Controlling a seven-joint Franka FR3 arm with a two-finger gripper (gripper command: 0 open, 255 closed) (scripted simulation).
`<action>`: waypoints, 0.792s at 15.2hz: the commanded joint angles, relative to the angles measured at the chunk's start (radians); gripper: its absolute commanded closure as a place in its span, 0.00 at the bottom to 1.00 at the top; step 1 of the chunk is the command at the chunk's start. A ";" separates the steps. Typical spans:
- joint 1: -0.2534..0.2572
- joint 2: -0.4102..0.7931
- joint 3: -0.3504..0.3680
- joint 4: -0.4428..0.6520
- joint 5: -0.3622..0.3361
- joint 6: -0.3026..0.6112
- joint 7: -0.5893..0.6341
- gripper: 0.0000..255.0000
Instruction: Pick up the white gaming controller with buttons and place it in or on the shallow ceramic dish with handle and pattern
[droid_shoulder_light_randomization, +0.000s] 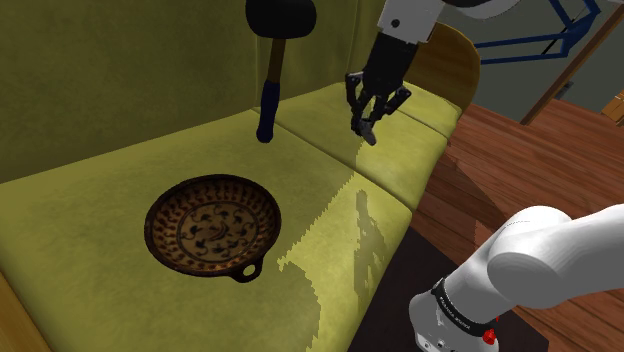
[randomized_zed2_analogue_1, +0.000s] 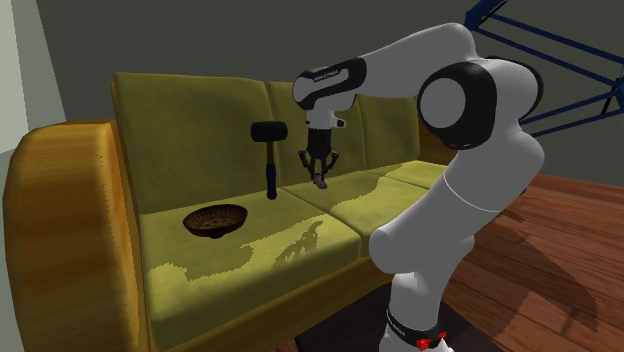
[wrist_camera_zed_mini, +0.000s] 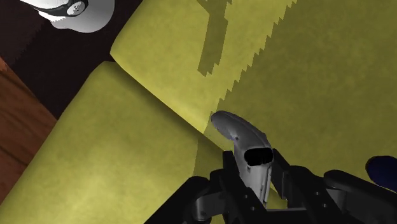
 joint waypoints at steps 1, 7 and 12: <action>-0.001 -0.001 -0.003 0.023 -0.002 -0.025 0.000 1.00; 0.030 0.021 0.074 0.068 0.033 -0.035 0.100 1.00; 0.063 0.072 0.175 0.127 0.066 -0.025 0.226 1.00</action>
